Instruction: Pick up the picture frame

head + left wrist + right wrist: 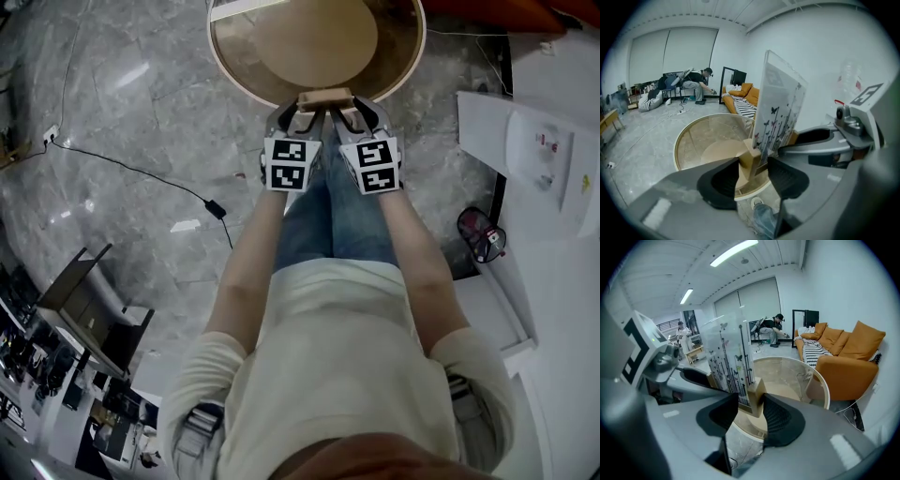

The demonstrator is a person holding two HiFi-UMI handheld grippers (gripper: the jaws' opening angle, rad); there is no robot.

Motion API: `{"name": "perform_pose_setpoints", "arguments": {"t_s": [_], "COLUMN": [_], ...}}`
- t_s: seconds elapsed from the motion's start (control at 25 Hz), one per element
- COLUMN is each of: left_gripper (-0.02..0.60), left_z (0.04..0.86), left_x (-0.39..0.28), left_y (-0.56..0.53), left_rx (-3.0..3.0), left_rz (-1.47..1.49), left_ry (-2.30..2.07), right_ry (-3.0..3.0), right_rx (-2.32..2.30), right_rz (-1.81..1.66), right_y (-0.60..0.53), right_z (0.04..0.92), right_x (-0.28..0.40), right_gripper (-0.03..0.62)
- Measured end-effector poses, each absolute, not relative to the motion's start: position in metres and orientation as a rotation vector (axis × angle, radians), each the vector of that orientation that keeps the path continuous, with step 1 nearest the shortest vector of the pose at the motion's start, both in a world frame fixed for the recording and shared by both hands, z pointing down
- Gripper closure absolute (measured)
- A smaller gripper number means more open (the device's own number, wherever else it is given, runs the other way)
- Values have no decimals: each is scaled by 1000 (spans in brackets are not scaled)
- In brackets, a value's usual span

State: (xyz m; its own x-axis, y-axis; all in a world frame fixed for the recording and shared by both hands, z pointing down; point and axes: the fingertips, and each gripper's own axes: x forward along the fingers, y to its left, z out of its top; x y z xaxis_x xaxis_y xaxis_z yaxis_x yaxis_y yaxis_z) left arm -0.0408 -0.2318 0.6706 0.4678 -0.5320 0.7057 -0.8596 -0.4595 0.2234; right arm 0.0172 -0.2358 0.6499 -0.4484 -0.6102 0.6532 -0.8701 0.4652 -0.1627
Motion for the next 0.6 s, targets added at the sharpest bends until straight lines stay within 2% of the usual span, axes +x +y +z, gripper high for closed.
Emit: {"name": "perform_pose_setpoints", "arguments": {"t_s": [0.6], "left_gripper": [388], "left_z": [552], "left_x": [-49], "left_y": [-174], "left_rx": [2241], "left_rz": [697], "left_ry": [-1198], "right_ry": [-2270], "right_rx": [1329], "right_rz": [566], "right_y": [-171], "right_z": [535], "right_x": [10], "right_gripper": [428]}}
